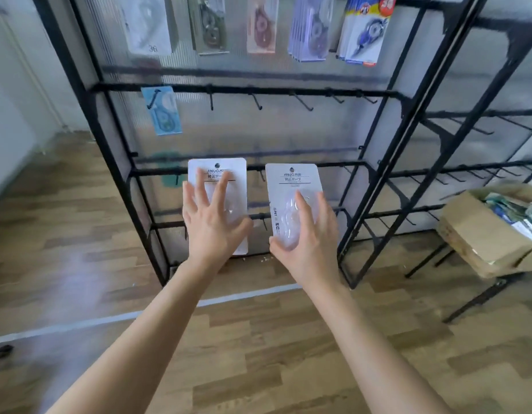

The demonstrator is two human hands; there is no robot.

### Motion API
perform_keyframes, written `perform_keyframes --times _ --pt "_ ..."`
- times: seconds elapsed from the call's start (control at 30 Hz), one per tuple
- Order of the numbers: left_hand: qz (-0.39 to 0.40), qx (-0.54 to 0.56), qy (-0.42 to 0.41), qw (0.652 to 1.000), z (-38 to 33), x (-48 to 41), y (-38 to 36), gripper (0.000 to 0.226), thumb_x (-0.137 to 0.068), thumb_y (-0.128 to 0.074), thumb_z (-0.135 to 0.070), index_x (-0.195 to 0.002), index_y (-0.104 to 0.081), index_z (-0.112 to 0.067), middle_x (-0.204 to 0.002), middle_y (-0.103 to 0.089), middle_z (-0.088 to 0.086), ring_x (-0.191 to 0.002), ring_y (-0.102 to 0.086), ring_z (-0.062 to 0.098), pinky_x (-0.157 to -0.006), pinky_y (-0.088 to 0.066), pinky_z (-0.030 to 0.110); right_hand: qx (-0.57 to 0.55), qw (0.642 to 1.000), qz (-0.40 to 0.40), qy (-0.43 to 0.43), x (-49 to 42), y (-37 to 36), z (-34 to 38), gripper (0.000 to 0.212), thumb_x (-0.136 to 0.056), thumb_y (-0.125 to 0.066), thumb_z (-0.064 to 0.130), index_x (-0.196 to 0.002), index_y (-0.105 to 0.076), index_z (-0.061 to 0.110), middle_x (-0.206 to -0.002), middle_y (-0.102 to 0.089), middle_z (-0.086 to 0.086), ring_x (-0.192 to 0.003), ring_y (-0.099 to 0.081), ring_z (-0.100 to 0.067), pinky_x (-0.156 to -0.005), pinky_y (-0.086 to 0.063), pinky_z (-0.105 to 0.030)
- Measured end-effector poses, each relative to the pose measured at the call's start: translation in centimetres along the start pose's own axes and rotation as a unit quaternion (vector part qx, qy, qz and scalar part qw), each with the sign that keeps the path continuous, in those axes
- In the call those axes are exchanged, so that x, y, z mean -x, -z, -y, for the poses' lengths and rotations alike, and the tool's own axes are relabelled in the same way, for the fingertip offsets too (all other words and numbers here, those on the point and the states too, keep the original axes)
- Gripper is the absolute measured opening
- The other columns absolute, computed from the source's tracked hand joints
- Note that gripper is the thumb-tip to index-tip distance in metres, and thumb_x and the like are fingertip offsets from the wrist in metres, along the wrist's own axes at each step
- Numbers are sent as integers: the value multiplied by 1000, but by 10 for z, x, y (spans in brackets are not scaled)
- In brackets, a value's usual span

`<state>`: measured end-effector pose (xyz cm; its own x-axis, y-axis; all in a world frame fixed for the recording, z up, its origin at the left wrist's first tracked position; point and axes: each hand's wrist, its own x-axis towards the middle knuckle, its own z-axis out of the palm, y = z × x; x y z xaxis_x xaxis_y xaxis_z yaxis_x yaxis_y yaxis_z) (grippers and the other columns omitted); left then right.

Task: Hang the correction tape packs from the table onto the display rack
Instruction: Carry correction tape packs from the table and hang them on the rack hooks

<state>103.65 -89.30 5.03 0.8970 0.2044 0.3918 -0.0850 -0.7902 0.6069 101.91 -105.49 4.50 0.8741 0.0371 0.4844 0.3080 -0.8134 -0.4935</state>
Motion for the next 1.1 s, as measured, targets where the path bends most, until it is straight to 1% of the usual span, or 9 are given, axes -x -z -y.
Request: perform_keyframes --times 0.1,0.2,0.33,0.57,0.67,0.73,0.8,0.93,1.1 --pt "-35 4 1 999 -20 -40 -7 81 -78 -70 -28 -148 -29 -28 -160 -1 7 -145 7 34 -115 -3 42 -17 1000 -8 22 -48 1 -15 84 -74 -76 31 -144 -35 13 -152 -20 -23 -139 -23 -40 -111 -24 -48" --pt "-70 4 2 998 -31 -76 -6 81 -77 -71 -24 -147 -30 -27 -159 -3 7 -145 7 33 -115 -2 41 -34 998 -19 50 -89 -3 -19 83 -72 -78 29 -142 -39 9 -150 -24 -26 -137 -27 -43 -108 -30 -54" --pt "-102 -2 -9 995 -35 -120 1 79 -79 -68 -29 -147 -29 -28 -159 -2 7 -146 9 32 -116 -1 41 -59 995 -36 74 -135 -13 -13 82 -72 -78 29 -142 -40 8 -150 -25 -25 -137 -27 -43 -109 -29 -54" --pt "-163 5 -25 986 -9 -205 20 84 -77 -72 -20 -149 -29 -27 -160 0 9 -146 10 31 -115 6 34 -79 990 -84 82 -214 -46 10 84 -71 -78 28 -142 -39 6 -149 -28 -25 -136 -29 -44 -107 -31 -56" --pt "-182 -4 -36 983 10 -244 35 85 -76 -72 -21 -149 -29 -27 -160 0 8 -146 11 31 -116 4 40 -84 987 -109 86 -251 -64 27 85 -70 -79 26 -142 -39 5 -147 -30 -26 -135 -30 -44 -107 -31 -58" --pt "-193 -3 -48 980 23 -268 46 84 -77 -72 -24 -149 -28 -28 -160 0 8 -146 11 33 -116 1 46 -90 985 -121 90 -273 -77 41 85 -69 -81 25 -141 -40 4 -146 -31 -27 -134 -32 -45 -106 -32 -59" --pt "-202 -5 -66 977 34 -287 57 83 -75 -65 -35 -149 -27 -28 -160 0 8 -146 11 33 -116 -2 49 -81 983 -129 99 -293 -88 53 86 -69 -81 26 -141 -39 4 -147 -30 -27 -135 -31 -45 -107 -30 -59" --pt "-220 -8 -112 969 51 -316 78 81 -73 -49 -49 -148 -25 -30 -160 2 8 -145 13 31 -114 4 41 -64 980 -144 123 -321 -108 76 86 -69 -81 29 -141 -40 4 -148 -28 -26 -135 -30 -46 -106 -30 -58" --pt "-234 -15 -128 964 64 -347 92 84 -78 -69 -28 -147 -23 -35 -160 4 5 -145 14 30 -113 4 42 -78 974 -160 142 -341 -124 95 86 -68 -82 27 -141 -41 4 -147 -29 -28 -134 -31 -47 -104 -30 -56"
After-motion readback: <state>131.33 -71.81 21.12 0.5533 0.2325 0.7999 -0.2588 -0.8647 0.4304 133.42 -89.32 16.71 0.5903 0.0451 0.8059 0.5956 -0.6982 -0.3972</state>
